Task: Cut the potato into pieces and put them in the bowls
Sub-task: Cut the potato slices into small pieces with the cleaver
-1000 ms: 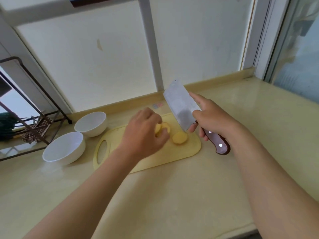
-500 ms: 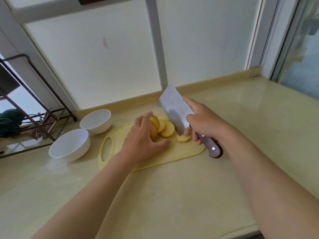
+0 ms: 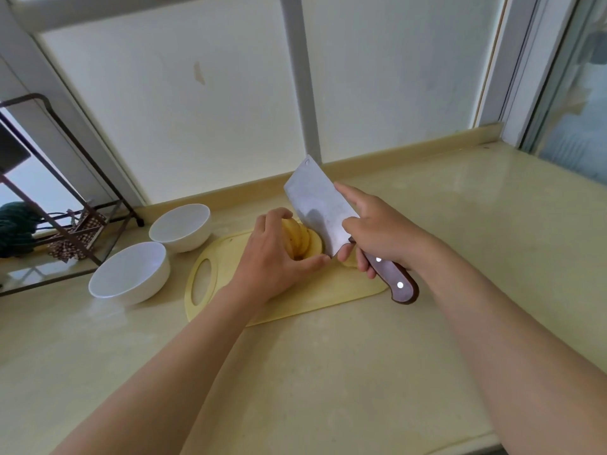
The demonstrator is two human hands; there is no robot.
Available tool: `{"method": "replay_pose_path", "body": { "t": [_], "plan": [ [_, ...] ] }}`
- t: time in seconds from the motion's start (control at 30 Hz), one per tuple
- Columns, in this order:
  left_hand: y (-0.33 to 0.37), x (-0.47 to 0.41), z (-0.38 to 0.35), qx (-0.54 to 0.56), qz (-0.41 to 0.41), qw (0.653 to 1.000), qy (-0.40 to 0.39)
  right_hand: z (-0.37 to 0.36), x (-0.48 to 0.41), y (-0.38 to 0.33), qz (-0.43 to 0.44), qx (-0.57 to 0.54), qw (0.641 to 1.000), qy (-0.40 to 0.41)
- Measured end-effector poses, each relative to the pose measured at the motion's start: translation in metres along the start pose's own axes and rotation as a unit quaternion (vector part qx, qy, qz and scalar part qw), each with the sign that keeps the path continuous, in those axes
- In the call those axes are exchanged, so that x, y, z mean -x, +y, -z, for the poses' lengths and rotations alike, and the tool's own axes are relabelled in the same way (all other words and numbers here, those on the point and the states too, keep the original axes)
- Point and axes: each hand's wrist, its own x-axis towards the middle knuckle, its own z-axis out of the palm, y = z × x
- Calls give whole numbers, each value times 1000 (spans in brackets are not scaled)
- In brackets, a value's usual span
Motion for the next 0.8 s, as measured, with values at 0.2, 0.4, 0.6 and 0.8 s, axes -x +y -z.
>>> {"method": "replay_pose_path", "body": {
  "t": [0.2, 0.4, 0.6, 0.8],
  "plan": [
    [-4, 1, 7, 13, -12, 1000, -21, -6, -2, 1, -2, 15, 1000, -20],
    [-11, 1, 9, 22, -34, 999, -31, -5, 0, 0, -7, 24, 999, -25],
    [-19, -2, 11, 32, -76, 996, -39, -6, -1, 0, -3, 32, 999, -29],
    [-24, -2, 11, 54, -106, 992, -29, -5, 0, 0, -3, 39, 998, -45]
  ]
}}
